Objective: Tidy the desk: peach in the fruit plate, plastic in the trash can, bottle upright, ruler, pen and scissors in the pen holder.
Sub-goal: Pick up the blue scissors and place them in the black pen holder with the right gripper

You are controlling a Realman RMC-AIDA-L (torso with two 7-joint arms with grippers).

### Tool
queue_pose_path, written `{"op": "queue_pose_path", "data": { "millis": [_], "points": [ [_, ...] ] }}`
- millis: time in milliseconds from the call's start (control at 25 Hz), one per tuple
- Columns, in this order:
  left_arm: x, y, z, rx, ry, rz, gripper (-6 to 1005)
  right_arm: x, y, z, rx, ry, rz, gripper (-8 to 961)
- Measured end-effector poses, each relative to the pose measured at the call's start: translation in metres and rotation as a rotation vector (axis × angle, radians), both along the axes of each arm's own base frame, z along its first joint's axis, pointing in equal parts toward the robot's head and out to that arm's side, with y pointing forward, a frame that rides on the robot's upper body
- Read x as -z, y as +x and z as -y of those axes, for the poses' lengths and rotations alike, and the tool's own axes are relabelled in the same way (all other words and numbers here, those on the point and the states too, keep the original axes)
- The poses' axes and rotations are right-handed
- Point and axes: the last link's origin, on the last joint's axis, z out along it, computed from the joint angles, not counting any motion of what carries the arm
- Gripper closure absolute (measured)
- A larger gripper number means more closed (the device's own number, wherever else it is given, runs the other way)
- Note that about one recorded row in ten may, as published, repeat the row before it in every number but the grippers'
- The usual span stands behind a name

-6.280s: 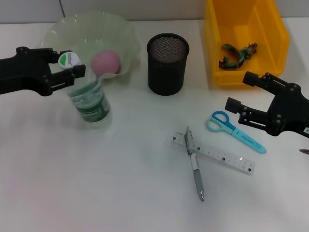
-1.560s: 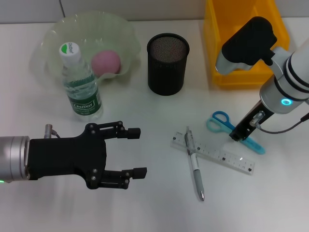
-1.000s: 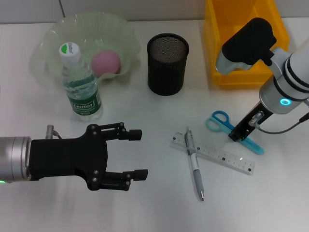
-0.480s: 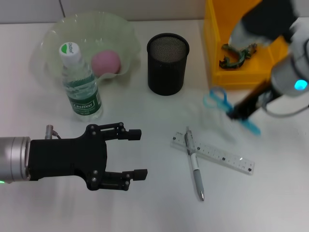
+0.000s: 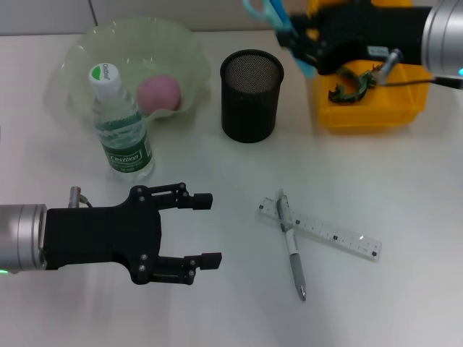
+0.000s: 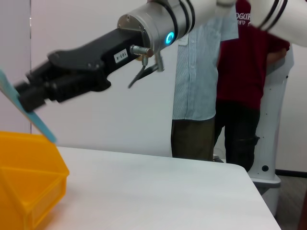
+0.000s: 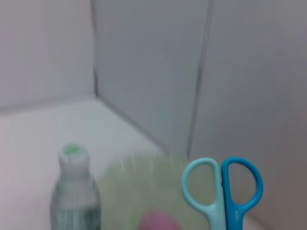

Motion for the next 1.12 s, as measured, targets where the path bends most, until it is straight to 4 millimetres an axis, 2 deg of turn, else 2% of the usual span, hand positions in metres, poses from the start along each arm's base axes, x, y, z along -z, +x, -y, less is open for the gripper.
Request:
{"op": "queue_pose_path", "data": {
  "millis": [40, 120, 240, 280, 440, 480, 640, 840, 1120],
  "points": [
    [0.000, 0.000, 0.000, 0.000, 0.000, 0.000, 194, 0.008, 0.004, -0.003, -0.106, 0.039, -0.090, 690],
    [0.000, 0.000, 0.000, 0.000, 0.000, -0.001, 194, 0.012, 0.008, -0.003, -0.134, 0.048, -0.123, 686],
    [0.000, 0.000, 0.000, -0.001, -0.004, 0.000, 194, 0.027, 0.029, -0.008, -0.267, 0.145, -0.298, 680],
    [0.000, 0.000, 0.000, -0.001, -0.004, 0.000, 194, 0.027, 0.029, -0.008, -0.267, 0.145, -0.298, 677],
    [0.000, 0.000, 0.000, -0.006, -0.009, 0.002, 194, 0.047, 0.056, -0.025, -0.271, 0.255, -0.414, 669],
    [0.000, 0.000, 0.000, -0.006, -0.009, 0.002, 194, 0.047, 0.056, -0.025, -0.271, 0.255, -0.414, 667],
    [0.000, 0.001, 0.001, -0.006, -0.011, 0.002, 194, 0.067, 0.064, -0.042, -0.171, 0.224, -0.376, 658],
    [0.001, 0.001, 0.001, -0.004, -0.015, 0.001, 194, 0.079, 0.062, -0.050, -0.105, 0.174, -0.357, 648],
    [0.001, 0.001, 0.001, -0.004, -0.018, 0.000, 194, 0.095, 0.064, -0.051, -0.032, 0.098, -0.307, 633]
  ]
}}
